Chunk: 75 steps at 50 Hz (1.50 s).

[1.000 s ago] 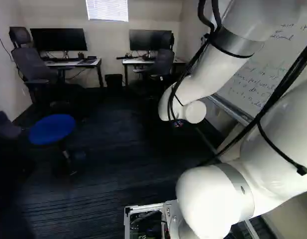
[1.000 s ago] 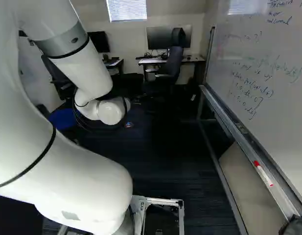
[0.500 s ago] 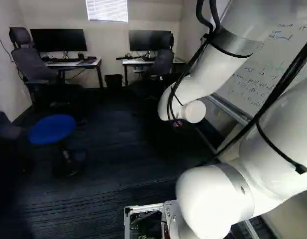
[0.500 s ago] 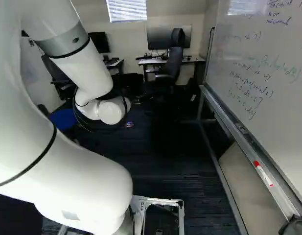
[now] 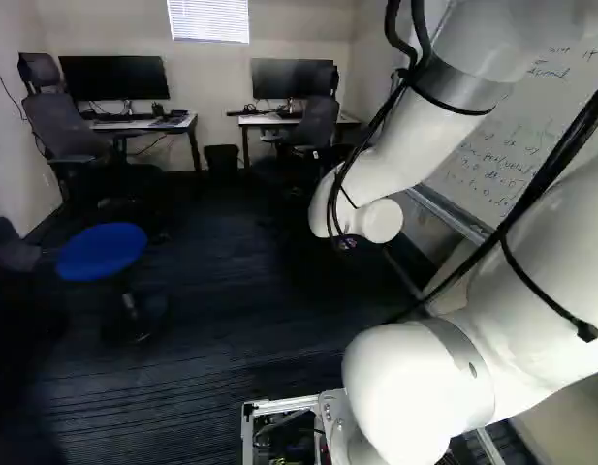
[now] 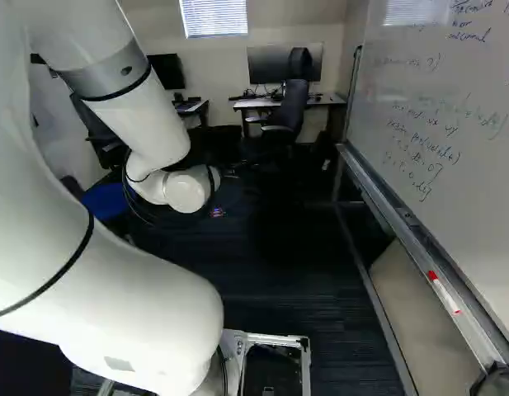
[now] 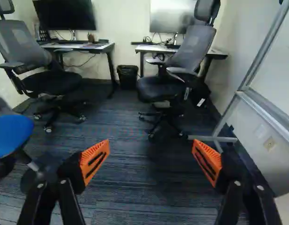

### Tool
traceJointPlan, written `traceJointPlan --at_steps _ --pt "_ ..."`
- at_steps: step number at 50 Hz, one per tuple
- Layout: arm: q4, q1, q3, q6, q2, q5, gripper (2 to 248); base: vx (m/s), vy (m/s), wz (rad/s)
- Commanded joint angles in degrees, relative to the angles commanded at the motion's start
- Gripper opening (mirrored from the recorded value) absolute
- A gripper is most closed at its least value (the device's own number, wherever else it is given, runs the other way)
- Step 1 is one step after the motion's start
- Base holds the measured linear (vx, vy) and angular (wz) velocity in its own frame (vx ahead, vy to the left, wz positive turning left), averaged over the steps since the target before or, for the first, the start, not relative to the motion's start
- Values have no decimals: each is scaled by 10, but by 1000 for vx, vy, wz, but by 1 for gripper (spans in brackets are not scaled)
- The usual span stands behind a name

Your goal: Open the door and move inside

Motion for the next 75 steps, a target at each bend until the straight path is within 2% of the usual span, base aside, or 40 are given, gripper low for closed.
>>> traceJointPlan --at_steps 40,75 --pt "33 -20 87 0 39 36 247 0 0 0" --pt "40 -24 108 0 49 44 247 0 0 0"
